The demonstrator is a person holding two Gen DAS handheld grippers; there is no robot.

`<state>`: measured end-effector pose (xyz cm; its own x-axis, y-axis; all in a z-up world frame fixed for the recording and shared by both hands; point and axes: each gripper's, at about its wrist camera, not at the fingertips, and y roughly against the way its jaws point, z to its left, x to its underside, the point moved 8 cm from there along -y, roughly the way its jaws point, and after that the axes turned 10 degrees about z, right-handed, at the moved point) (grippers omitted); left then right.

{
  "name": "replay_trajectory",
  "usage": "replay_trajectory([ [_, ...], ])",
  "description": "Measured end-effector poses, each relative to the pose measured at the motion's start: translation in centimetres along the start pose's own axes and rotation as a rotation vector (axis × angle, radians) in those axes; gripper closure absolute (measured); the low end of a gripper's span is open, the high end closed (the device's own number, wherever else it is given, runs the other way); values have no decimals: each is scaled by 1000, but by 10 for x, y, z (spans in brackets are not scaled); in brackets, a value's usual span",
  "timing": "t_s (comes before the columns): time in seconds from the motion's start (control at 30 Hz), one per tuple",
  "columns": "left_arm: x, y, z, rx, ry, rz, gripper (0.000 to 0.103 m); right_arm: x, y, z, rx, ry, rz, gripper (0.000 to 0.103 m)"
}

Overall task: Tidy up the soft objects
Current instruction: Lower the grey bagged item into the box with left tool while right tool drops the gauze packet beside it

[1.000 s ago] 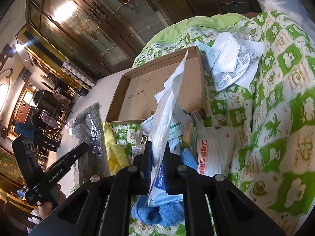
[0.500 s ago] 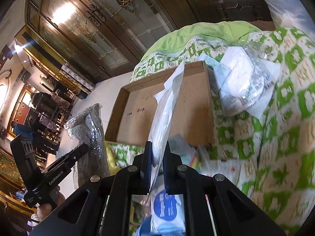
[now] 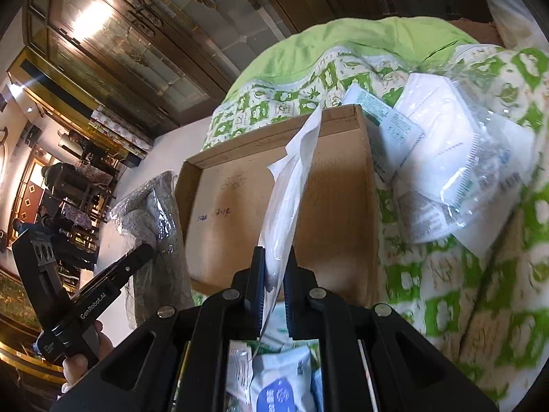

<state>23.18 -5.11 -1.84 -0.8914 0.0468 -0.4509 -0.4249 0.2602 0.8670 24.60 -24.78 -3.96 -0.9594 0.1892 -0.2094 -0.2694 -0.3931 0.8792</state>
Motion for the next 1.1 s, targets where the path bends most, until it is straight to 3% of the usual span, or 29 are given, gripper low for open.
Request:
replay_trajectory([
  [0.27,-14,-49,9,13,6,69,90,-17,-37,-2,28,5,48,94],
  [0.87,-48,-98,35,6,-88,148,87,-60,-97,9,-116,-27,122,94],
  [1.0,-50,-102,41,6,-59,156,65,-59,-100,2,-83,-37,122,84],
  [1.1,-49,-102,47,8,-26,154,54,-59,-96,-1,-71,-48,109,63],
])
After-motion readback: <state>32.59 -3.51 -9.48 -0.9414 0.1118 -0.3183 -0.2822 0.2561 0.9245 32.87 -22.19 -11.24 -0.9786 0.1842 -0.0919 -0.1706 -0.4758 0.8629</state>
